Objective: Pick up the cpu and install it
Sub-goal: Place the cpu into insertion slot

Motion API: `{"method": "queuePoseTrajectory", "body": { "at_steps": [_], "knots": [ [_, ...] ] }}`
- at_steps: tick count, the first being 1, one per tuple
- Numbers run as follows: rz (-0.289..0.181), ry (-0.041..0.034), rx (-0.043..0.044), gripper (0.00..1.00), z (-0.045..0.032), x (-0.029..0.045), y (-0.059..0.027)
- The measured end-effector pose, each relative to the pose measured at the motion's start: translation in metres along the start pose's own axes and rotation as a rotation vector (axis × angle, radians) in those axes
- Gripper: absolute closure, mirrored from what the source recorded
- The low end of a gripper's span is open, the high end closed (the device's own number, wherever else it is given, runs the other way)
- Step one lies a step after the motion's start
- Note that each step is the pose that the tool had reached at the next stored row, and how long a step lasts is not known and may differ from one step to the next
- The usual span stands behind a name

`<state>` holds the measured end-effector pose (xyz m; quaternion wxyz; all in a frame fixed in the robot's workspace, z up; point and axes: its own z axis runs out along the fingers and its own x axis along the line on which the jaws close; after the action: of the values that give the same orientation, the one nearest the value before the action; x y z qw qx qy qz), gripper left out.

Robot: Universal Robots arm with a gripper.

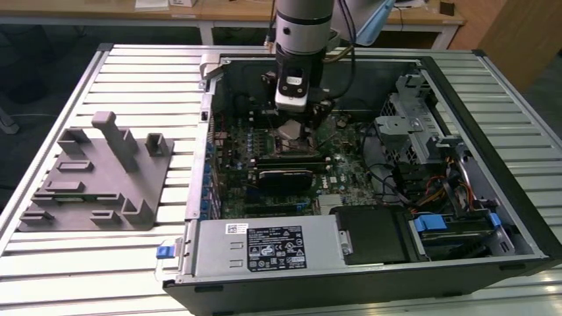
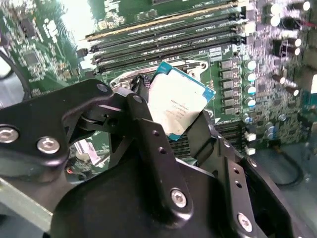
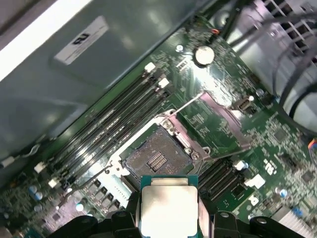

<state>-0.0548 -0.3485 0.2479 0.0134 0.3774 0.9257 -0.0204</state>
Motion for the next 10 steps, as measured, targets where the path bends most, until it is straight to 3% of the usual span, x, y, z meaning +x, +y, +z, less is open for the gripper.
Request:
{"method": "queuePoseTrajectory", "body": {
  "at_steps": [10],
  "knots": [
    [0.178, 0.0049, 0.0071, 0.46, 0.0002, 0.0, 0.0]
  ]
}}
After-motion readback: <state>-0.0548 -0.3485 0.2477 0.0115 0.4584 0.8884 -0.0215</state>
